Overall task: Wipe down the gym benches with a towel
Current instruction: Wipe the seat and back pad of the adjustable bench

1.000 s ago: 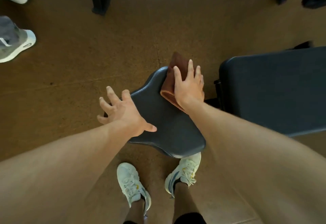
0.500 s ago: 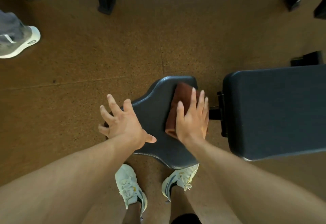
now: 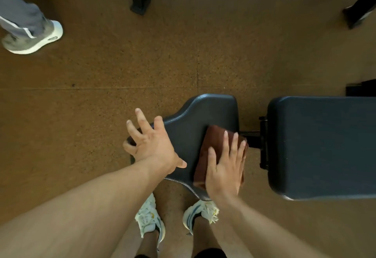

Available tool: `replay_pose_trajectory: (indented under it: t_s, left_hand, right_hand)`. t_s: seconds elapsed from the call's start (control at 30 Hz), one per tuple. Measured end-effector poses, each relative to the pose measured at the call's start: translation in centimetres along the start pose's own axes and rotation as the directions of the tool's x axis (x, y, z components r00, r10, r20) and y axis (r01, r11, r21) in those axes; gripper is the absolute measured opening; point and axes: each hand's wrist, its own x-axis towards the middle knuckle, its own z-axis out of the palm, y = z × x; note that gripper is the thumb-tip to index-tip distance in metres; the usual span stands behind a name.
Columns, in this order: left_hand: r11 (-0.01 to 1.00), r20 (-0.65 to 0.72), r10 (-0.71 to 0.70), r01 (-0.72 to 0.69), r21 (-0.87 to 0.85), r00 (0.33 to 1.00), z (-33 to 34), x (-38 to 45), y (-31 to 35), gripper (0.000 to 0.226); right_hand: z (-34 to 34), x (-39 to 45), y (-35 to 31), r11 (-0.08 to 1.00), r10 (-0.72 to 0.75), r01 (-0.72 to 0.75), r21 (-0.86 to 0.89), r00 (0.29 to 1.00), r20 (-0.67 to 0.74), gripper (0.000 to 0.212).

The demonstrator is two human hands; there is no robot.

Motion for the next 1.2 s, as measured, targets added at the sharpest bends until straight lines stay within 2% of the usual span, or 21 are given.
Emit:
replay_pose_trajectory:
  t_s: [0.13, 0.2, 0.27, 0.37, 0.47, 0.53, 0.6, 0.67, 0.73, 0.83, 1.0, 1.07, 1.1, 1.2]
  left_hand:
    - [1.0, 0.024, 0.01, -0.01, -0.012, 1.0, -0.1, 0.0, 0.0, 0.139]
    - [1.0, 0.018, 0.016, -0.015, -0.011, 1.0, -0.2, 0.0, 0.0, 0.139]
    - [0.999, 0.012, 0.034, -0.034, -0.03, 0.999, -0.3, -0.1, -0.3, 0.14]
    - [0.993, -0.002, 0.087, -0.087, -0.081, 0.996, -0.2, -0.3, -0.8, 0.143]
    - [0.981, 0.014, 0.126, -0.123, -0.15, 0.992, -0.5, -0.4, -1.3, 0.149]
    - [0.934, -0.006, 0.169, -0.162, -0.319, 0.986, -0.8, -0.5, -2.9, 0.144]
    - [0.788, -0.083, 0.193, -0.205, -0.581, 0.978, -0.8, -1.2, -6.1, 0.126]
    - [0.687, -0.196, 0.138, -0.236, -0.688, 0.971, 0.4, -2.7, -10.5, 0.107]
    - [0.711, -0.227, 0.084, -0.218, -0.669, 0.97, 1.8, -4.1, -13.9, 0.097]
    - [0.779, -0.245, 0.018, -0.167, -0.604, 0.969, 4.0, -4.7, -14.9, 0.091]
    - [0.695, -0.417, 0.017, -0.311, -0.648, 0.909, 4.6, -5.9, -10.0, 0.085]
    - [0.689, -0.485, 0.09, -0.406, -0.6, 0.87, 4.6, -6.8, -7.9, 0.086]
    - [0.718, -0.508, 0.17, -0.459, -0.523, 0.844, 4.7, -7.0, -7.1, 0.087]
    - [0.805, -0.48, 0.457, -0.578, -0.135, 0.749, 5.1, -6.7, -5.7, 0.086]
  right_hand:
    - [-2.8, 10.3, -8.2, 0.994, -0.111, 0.11, -0.024, 0.991, -0.072, 0.061]
    - [-3.6, 13.1, -12.2, 0.949, -0.221, 0.225, -0.223, 0.974, 0.041, 0.059]
    - [-4.0, 13.6, -15.0, 0.85, -0.235, 0.319, -0.42, 0.942, 0.241, 0.058]
    - [-3.8, 13.1, -16.8, 0.719, -0.234, 0.428, -0.548, 0.891, 0.389, 0.058]
    - [-2.6, 11.8, -16.6, 0.671, -0.317, 0.515, -0.533, 0.849, 0.422, 0.061]
    - [-1.7, 10.2, -15.9, 0.633, -0.434, 0.589, -0.503, 0.807, 0.4, 0.064]
    - [-0.9, 8.1, -15.2, 0.68, -0.501, 0.592, -0.433, 0.806, 0.315, 0.062]
    - [-0.2, 5.8, -15.1, 0.762, -0.542, 0.573, -0.302, 0.819, 0.186, 0.056]
    - [0.6, 3.4, -14.9, 0.758, -0.595, 0.608, -0.236, 0.793, 0.133, 0.053]
    - [1.7, 0.5, -13.2, 0.704, -0.67, 0.676, -0.216, 0.734, 0.113, 0.06]
    - [2.9, -3.9, -8.0, 0.652, -0.736, 0.736, -0.181, 0.672, 0.085, 0.07]
    - [3.3, -5.0, -4.7, 0.634, -0.744, 0.74, -0.225, 0.663, 0.083, 0.07]
    - [3.4, -5.3, -3.0, 0.646, -0.731, 0.723, -0.244, 0.678, 0.072, 0.068]
    - [3.9, -6.5, 1.3, 0.778, -0.602, 0.583, -0.234, 0.798, -0.012, 0.066]
